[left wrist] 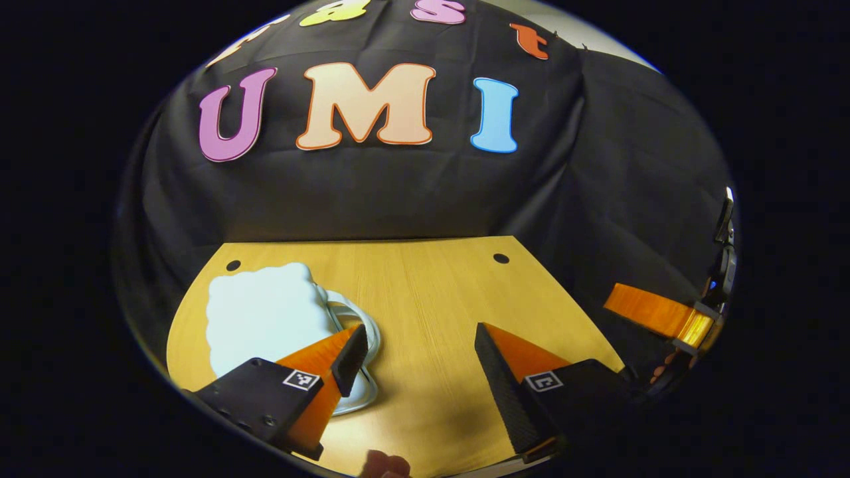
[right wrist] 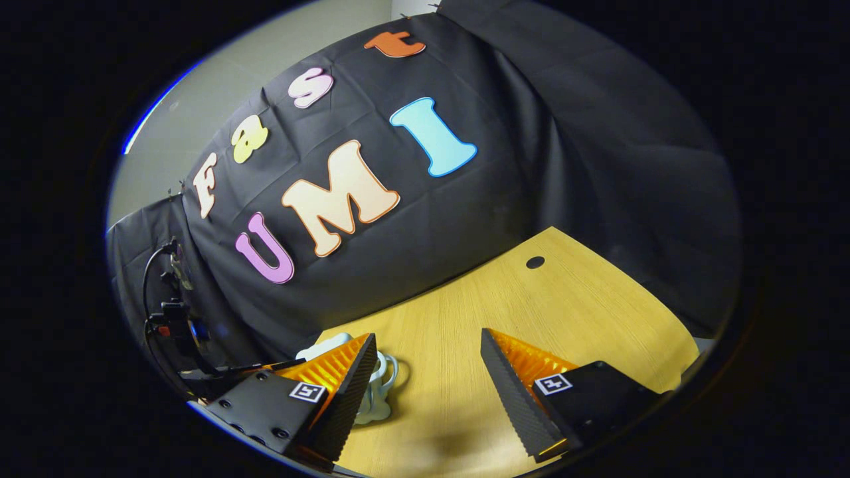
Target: First open the suitcase, pack the skin care products into it, and then close the suitcase.
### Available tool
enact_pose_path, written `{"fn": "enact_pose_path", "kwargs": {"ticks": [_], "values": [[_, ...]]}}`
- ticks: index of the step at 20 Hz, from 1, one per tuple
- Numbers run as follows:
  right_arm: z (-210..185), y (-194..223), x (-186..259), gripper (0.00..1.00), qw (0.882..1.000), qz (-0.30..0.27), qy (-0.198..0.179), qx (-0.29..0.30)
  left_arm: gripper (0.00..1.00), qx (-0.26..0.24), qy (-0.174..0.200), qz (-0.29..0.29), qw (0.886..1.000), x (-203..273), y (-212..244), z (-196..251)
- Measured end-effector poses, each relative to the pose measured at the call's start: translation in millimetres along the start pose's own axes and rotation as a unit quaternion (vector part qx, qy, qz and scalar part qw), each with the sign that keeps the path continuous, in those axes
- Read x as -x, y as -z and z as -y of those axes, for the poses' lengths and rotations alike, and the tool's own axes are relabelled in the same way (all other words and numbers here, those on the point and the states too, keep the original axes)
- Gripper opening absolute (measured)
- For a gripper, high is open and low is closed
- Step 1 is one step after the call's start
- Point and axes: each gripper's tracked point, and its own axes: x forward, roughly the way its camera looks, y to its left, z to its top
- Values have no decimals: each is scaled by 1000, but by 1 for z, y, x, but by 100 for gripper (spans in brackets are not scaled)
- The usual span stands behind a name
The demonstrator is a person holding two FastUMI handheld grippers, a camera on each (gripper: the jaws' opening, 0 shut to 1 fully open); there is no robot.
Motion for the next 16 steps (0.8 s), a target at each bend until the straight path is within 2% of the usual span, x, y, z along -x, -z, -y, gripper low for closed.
{"fn": "enact_pose_path", "kwargs": {"ticks": [9, 16], "values": [[12, -9, 15, 98, 1000, 6, -6, 9, 96, 16, -6, -30, 999, -1, 19, 16], [49, -22, 34, 98, 1000, 7, 2, 16, 96, 18, -7, -42, 999, -7, 22, 51]]}}
